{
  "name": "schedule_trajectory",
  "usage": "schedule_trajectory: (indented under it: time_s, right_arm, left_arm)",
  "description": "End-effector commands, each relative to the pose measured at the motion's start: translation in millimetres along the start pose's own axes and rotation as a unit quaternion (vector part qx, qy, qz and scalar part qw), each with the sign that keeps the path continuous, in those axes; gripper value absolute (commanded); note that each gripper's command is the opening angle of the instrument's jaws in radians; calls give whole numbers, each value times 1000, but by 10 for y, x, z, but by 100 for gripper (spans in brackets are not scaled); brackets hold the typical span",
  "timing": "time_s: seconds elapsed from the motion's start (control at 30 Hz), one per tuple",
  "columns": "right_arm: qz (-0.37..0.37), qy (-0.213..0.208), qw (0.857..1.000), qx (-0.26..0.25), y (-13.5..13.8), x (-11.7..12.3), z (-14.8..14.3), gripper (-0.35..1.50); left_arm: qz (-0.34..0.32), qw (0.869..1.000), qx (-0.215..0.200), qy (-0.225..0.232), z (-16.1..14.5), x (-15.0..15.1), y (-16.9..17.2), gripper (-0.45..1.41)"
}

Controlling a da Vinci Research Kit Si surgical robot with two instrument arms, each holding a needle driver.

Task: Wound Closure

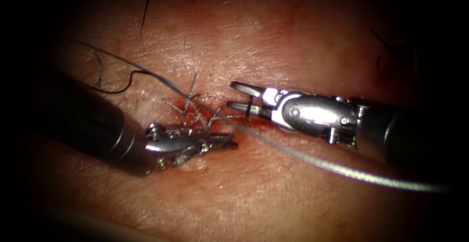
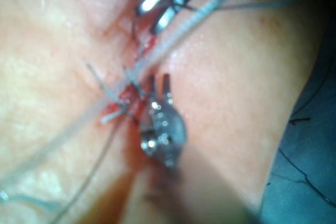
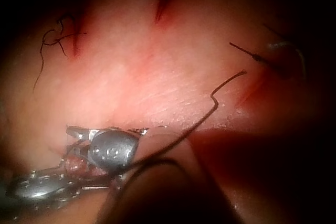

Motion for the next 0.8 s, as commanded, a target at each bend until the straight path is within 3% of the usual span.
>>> schedule_trajectory:
  time_s: [0.03, 0.2, 0.43, 0.67, 0.8]
  right_arm:
    - [35, 0, 999, -6, 2, -4, 8, -35]
    - [154, 0, 988, -20, 23, -17, 10, -35]
    - [213, -12, 977, -22, 34, -30, 12, -35]
    - [218, -9, 976, -23, 45, -15, 13, -35]
    - [119, -1, 992, -37, 46, -6, 11, -35]
  left_arm:
    - [-1, 1000, 0, -2, 4, -11, 2, 32]
    - [-1, 1000, 0, -2, 4, -11, 1, 32]
    - [-1, 1000, 1, -2, 4, -12, 1, 32]
    - [2, 1000, 3, -2, 6, -14, 2, 31]
    - [3, 1000, 3, -2, 7, -14, 2, 32]
